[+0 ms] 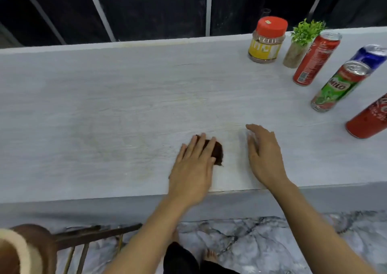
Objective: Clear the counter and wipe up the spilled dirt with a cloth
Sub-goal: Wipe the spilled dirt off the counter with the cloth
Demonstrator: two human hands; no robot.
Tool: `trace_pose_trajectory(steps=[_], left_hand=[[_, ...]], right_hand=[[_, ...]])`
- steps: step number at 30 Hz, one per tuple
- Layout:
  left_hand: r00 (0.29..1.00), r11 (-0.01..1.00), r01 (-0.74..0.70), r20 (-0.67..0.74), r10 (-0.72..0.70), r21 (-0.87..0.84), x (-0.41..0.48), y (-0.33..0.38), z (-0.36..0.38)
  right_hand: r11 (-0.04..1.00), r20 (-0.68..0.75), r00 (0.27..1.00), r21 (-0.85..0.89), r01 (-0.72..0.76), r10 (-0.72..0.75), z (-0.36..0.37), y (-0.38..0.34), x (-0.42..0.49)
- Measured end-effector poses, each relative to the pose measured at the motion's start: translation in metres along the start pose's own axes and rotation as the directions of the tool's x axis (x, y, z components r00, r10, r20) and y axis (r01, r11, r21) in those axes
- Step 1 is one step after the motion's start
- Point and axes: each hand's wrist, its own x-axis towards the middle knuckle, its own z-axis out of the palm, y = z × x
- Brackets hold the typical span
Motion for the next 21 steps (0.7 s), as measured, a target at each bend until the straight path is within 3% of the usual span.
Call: trace_pose_trajectory(steps=[2, 4, 6, 8, 11, 14, 18, 21], left_hand=[[0.972, 0.975, 0.222, -0.088, -0.219, 0.029, -0.011, -0.061, -0.022], [0.896, 0.903, 0.431, -0.124, -0.427, 0.002, -0.016, -0.107, -0.039], [0.836, 0.849, 0.528, -0.187, -0.516, 0.015, -0.012, -0.112, -0.039], [0.836, 0.854, 0.520, -0.223, -0.502, 0.026, -0.004, -0.082, -0.028], [0.937, 0.947, 0.320, -0.154, -0.312, 0.029, -0.011, -0.026, -0.007], [0.971, 0.973, 0.230, -0.080, -0.227, 0.024, -0.032, -0.036, -0.017], [0.928, 0.936, 0.349, -0.150, -0.341, 0.032, -0.058, -0.129, -0.047], [0.846, 0.857, 0.514, -0.177, -0.503, 0.023, -0.067, -0.208, -0.076]], right_hand=[[0.984, 0.092, 0.993, -0.159, 0.085, -0.071, 0.019, -0.006, -0.007], [0.942, 0.159, 0.983, -0.305, 0.139, -0.094, 0.031, -0.008, -0.014], [0.921, 0.181, 0.979, -0.356, 0.157, -0.097, 0.032, -0.008, -0.015], [0.917, 0.199, 0.975, -0.363, 0.167, -0.098, 0.031, -0.008, -0.014], [0.915, 0.206, 0.974, -0.370, 0.161, -0.088, 0.031, -0.009, -0.013], [0.927, 0.188, 0.980, -0.352, 0.131, -0.067, 0.035, -0.014, -0.012], [0.944, 0.179, 0.980, -0.300, 0.138, -0.086, 0.050, -0.034, -0.011], [0.951, 0.195, 0.972, -0.253, 0.177, -0.129, 0.071, -0.060, -0.012]])
